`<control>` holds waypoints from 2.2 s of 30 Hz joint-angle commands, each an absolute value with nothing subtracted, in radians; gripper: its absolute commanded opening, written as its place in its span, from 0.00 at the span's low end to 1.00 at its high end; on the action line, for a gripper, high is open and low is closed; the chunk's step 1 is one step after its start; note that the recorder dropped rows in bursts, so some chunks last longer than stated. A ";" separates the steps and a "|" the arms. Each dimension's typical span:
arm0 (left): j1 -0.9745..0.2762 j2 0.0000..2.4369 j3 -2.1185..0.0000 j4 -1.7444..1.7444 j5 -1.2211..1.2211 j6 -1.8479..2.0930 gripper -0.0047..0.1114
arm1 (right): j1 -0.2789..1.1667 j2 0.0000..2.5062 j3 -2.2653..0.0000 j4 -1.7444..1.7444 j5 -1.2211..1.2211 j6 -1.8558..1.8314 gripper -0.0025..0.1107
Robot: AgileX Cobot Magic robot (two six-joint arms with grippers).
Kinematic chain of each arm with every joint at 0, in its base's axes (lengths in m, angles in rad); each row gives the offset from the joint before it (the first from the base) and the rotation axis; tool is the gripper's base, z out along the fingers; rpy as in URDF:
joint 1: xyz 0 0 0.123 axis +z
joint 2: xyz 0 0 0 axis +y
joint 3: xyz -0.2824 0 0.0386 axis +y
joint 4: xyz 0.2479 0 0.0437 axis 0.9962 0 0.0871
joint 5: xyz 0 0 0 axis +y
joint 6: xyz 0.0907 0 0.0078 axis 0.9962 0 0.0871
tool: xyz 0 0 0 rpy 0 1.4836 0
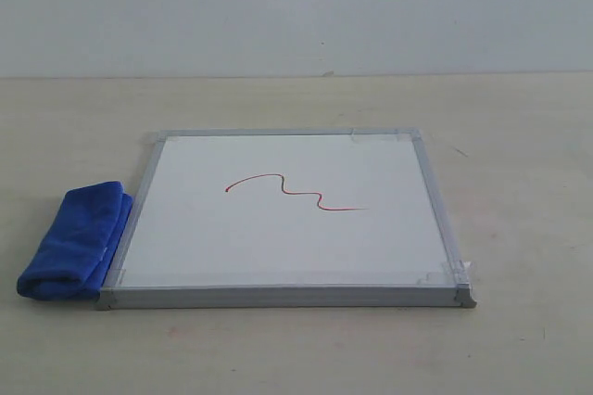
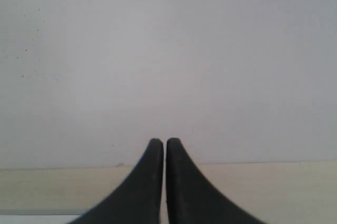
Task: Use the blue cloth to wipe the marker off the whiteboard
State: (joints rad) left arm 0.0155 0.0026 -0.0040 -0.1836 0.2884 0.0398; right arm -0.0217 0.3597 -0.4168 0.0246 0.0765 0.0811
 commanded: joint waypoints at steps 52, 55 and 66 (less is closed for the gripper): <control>0.018 0.000 0.000 -0.181 0.289 0.046 0.08 | 0.840 2.265 -1.945 0.265 0.562 0.230 0.54; 0.018 0.000 0.000 -0.181 0.289 0.046 0.08 | 0.840 2.357 -2.049 0.308 0.627 0.260 0.54; 0.018 0.000 0.000 -0.181 0.289 0.046 0.08 | 0.840 2.541 -2.147 0.330 0.689 0.310 0.54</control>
State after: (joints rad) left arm 0.0155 0.0026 -0.0040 -0.1836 0.2884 0.0398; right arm 0.8376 2.5198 -2.1401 0.3133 0.6791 0.3076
